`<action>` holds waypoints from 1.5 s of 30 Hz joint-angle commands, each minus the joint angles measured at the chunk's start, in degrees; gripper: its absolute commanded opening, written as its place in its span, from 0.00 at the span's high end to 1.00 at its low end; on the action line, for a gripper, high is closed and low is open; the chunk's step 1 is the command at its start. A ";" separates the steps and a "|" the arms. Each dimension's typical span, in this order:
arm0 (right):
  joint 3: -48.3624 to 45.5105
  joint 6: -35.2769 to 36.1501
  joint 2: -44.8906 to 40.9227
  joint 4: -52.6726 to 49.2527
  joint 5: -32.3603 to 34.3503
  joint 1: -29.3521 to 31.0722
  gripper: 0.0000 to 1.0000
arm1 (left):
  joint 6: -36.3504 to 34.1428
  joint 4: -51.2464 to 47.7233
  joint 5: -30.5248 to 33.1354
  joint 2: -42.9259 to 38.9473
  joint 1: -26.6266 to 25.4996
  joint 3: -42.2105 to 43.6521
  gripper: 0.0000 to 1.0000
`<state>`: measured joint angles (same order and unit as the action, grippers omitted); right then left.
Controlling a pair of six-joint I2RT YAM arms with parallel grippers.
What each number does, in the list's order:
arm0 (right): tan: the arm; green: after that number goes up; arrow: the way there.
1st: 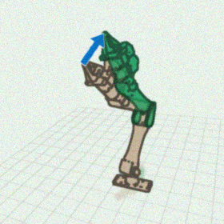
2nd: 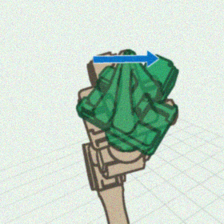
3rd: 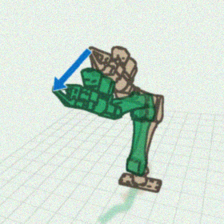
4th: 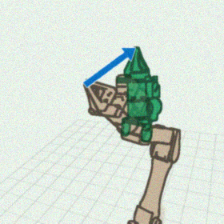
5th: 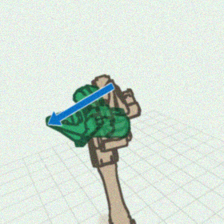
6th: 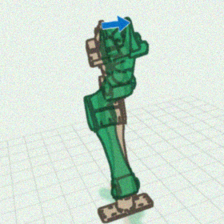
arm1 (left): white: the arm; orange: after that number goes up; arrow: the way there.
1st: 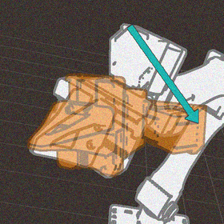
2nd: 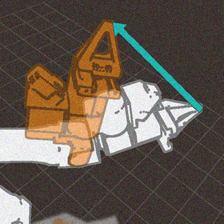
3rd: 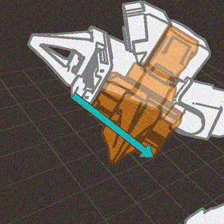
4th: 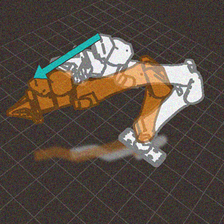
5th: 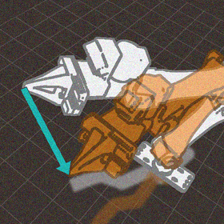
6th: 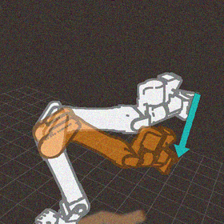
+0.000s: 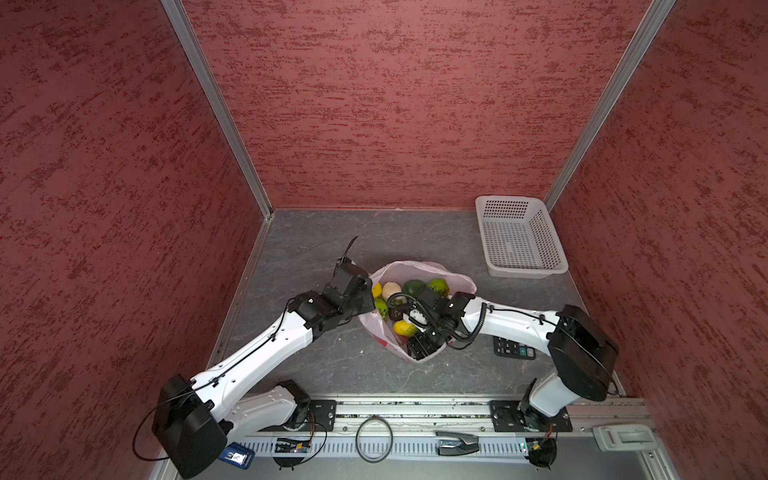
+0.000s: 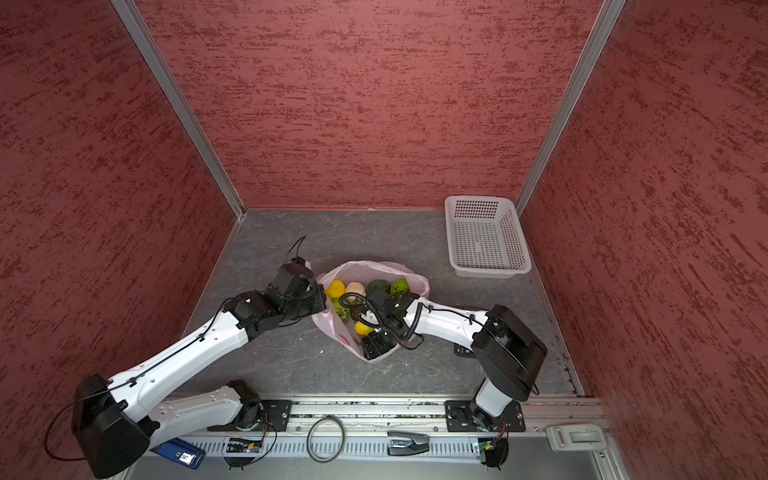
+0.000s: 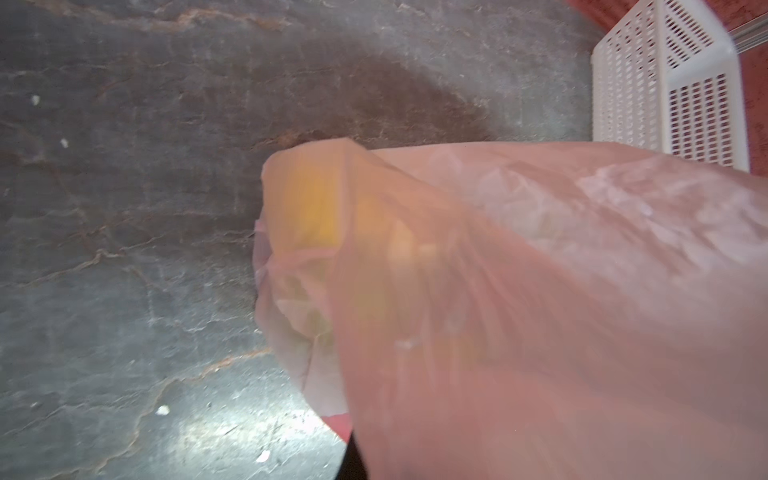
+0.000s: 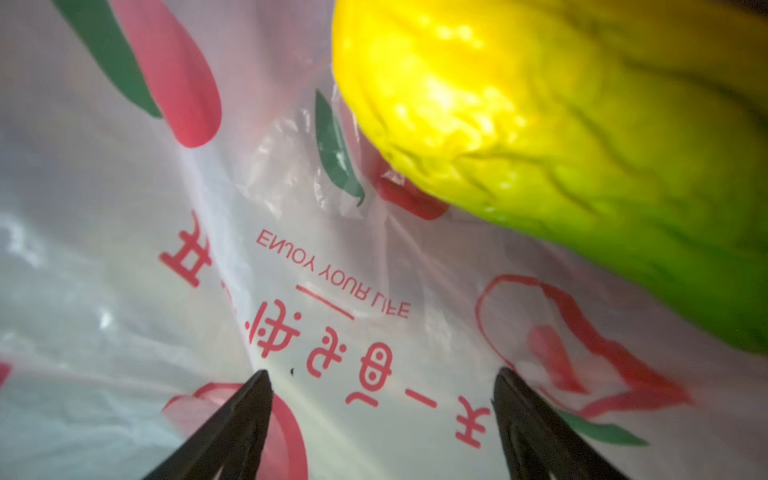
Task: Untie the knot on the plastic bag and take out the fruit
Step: 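Lower the right gripper deeper into the bag toward the yellow-green cucumber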
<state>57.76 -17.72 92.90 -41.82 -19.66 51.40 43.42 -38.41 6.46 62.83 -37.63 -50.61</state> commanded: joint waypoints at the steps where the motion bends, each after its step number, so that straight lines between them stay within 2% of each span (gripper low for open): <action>1: 5.07 -4.96 -0.38 0.91 3.03 0.02 0.09 | -1.70 -8.21 2.04 -2.26 -0.07 0.97 1.00; 8: 17.69 -9.03 7.00 -1.88 6.35 -0.16 0.06 | -6.23 -5.83 1.68 -4.30 0.03 2.75 1.00; 12: 18.94 -12.73 8.10 0.40 5.89 0.38 0.06 | -7.06 -7.11 2.15 -4.63 -0.38 3.48 1.00; 16: 15.27 -18.20 6.96 3.93 7.43 3.80 0.06 | -6.82 -8.42 1.90 -8.27 -0.39 6.18 1.00; 24: 2.55 -30.65 0.08 1.21 22.57 8.40 0.05 | -5.20 -8.21 -0.28 -11.31 -2.32 10.48 1.00; 28: -4.20 -35.25 -2.43 2.60 25.12 9.18 0.04 | -4.44 -8.23 -0.27 -13.11 -3.88 12.42 1.00; 31: -4.01 -34.72 -4.61 4.73 28.60 9.35 0.02 | -4.05 -7.66 0.18 -14.37 -5.07 13.34 1.00; 36: -0.11 -36.06 -5.68 0.80 36.82 8.57 0.02 | -4.04 -5.31 1.18 -14.32 -7.23 13.69 1.00; 42: -8.01 -44.31 -9.33 6.49 37.77 7.73 0.02 | -2.97 -1.92 4.11 -12.29 -12.94 16.02 1.00; 45: -10.15 -45.00 -11.83 7.61 39.01 7.83 0.02 | -1.91 -1.81 6.82 -13.19 -15.07 16.99 1.00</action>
<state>49.12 -57.82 82.52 -36.12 15.49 59.42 40.18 -41.91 9.78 50.46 -51.35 -34.37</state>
